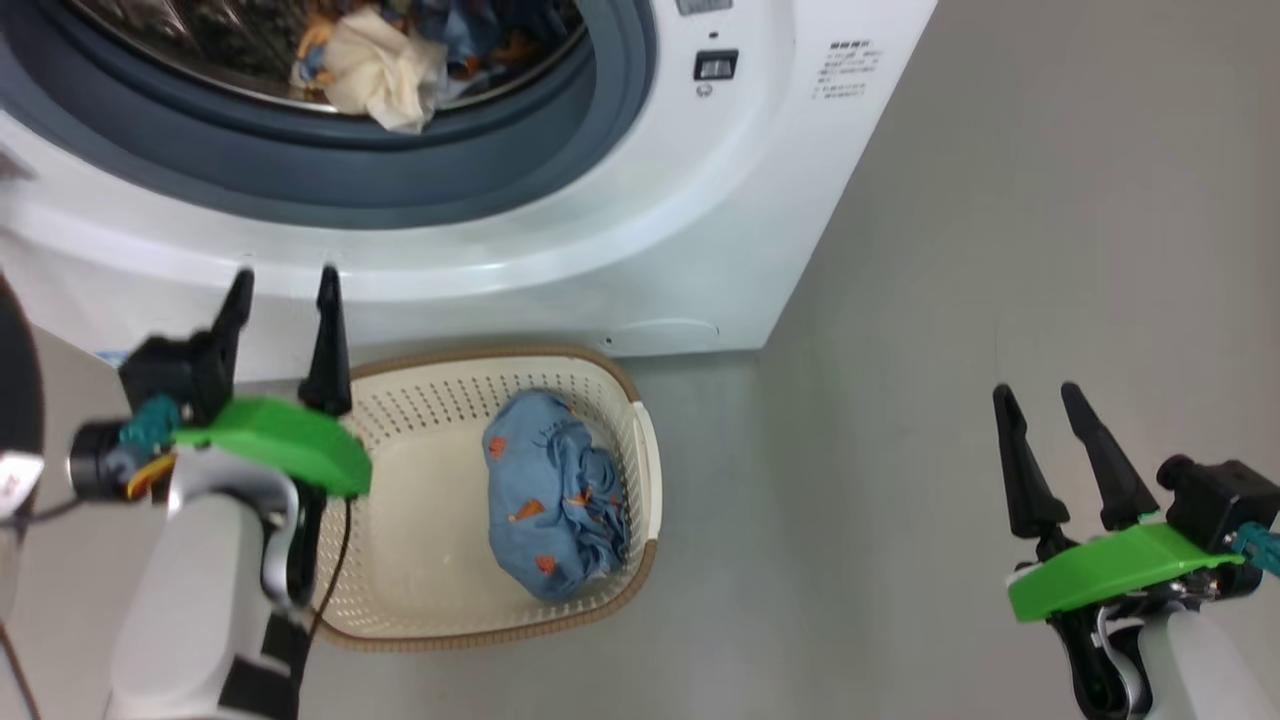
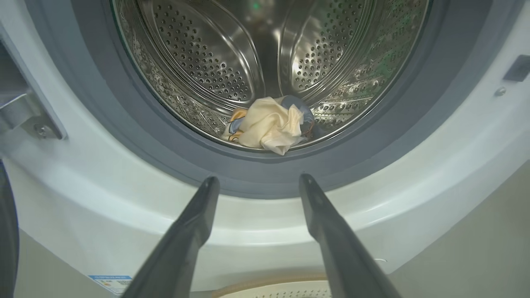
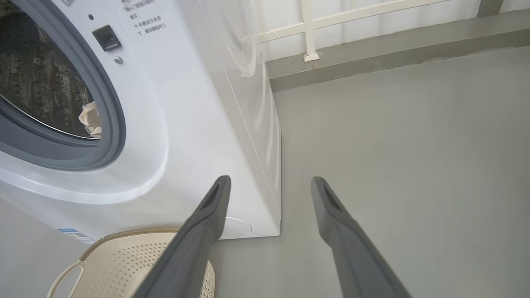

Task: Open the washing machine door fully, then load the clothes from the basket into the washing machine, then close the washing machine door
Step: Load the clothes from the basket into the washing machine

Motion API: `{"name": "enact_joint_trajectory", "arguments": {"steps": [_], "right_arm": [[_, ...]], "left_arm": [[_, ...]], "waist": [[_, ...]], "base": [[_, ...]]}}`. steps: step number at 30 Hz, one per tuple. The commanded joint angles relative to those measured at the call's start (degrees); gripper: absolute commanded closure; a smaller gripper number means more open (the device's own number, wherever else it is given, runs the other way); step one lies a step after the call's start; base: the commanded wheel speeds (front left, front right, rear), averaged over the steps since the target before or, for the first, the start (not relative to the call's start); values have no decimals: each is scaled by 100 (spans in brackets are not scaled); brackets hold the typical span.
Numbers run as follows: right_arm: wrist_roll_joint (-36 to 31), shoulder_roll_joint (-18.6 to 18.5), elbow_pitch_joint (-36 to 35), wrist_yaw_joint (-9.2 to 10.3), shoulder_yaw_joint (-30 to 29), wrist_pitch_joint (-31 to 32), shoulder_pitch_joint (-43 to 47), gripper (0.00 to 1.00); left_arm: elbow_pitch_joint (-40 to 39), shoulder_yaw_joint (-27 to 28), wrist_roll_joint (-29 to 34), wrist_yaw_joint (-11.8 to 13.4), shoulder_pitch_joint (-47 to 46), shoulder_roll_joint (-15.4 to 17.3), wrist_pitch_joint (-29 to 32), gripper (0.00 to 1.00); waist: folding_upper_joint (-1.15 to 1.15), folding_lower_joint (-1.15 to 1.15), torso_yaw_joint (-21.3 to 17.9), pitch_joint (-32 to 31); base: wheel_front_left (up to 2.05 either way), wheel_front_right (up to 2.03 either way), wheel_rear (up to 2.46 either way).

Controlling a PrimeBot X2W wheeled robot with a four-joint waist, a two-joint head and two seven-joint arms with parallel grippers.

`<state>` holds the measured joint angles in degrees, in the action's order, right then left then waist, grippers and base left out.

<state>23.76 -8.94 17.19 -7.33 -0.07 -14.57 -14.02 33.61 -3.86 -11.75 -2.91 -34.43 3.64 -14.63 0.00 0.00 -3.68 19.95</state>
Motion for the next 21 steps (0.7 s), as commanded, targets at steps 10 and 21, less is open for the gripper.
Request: {"name": "enact_joint_trajectory", "arguments": {"steps": [10,21], "right_arm": [[-18,-188,-112,-16,55,-43,620,0],[25,-300,-212,-16,-35,-43,1234,0]], "left_arm": [[-815,544,204,-159,1353,197,-37,0],[-1349,788,261,-273,2398,143,-37,0]], "waist": [[0,0,122,-865],[0,0,163,-1357]], "base": [[0,0,0],[0,0,0]]}}
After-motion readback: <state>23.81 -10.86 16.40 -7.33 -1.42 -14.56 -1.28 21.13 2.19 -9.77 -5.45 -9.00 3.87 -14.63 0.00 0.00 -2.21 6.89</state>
